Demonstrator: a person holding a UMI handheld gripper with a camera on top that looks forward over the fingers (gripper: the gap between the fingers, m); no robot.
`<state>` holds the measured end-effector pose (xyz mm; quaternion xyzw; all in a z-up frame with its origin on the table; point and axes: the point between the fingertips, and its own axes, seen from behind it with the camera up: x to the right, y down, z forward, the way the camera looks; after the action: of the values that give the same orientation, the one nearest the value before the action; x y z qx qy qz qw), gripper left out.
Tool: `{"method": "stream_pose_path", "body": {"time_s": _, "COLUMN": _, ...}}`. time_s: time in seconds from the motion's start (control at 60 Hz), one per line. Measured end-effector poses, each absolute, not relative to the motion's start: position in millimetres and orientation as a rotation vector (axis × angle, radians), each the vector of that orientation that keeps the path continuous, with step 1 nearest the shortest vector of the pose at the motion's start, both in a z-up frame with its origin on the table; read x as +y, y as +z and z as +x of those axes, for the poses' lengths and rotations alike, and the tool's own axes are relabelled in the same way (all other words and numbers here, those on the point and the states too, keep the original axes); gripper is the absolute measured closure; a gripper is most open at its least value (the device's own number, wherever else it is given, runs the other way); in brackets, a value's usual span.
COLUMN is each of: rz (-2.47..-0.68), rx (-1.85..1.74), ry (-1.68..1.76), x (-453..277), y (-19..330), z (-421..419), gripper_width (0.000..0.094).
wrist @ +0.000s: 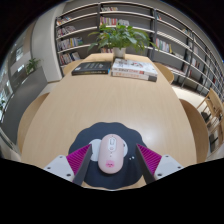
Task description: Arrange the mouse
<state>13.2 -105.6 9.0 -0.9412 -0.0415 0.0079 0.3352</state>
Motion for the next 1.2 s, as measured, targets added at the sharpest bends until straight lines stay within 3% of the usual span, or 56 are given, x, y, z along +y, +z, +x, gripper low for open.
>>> {"method": "stream_pose_path", "body": {"time_s": 0.3, "rz": -2.282, "rx": -0.022, "ry": 0.054, "x": -144.7, "y": 153.3, "z": 19.6, "gripper_width": 0.0078}}
{"method": "stream_pose_path", "body": {"time_s": 0.467, "rz": -2.239, "rx": -0.008, "ry": 0.084, "x": -192.3, "y": 196.3, "z": 21.9, "gripper_width": 0.0083}}
{"method": "stream_pose_path", "body": {"time_s": 0.683, "rz": -2.181, "rx": -0.015, "ry": 0.035, "x": -248.2, "y": 223.8, "z": 43.8, "gripper_width": 0.0083}}
{"method": "stream_pose_path", "body": {"time_s": 1.2, "rz": -2.205, "rx": -0.017, "ry": 0.049, "x": -309.5, "y": 211.3, "z": 49.4, "gripper_width": 0.0086}}
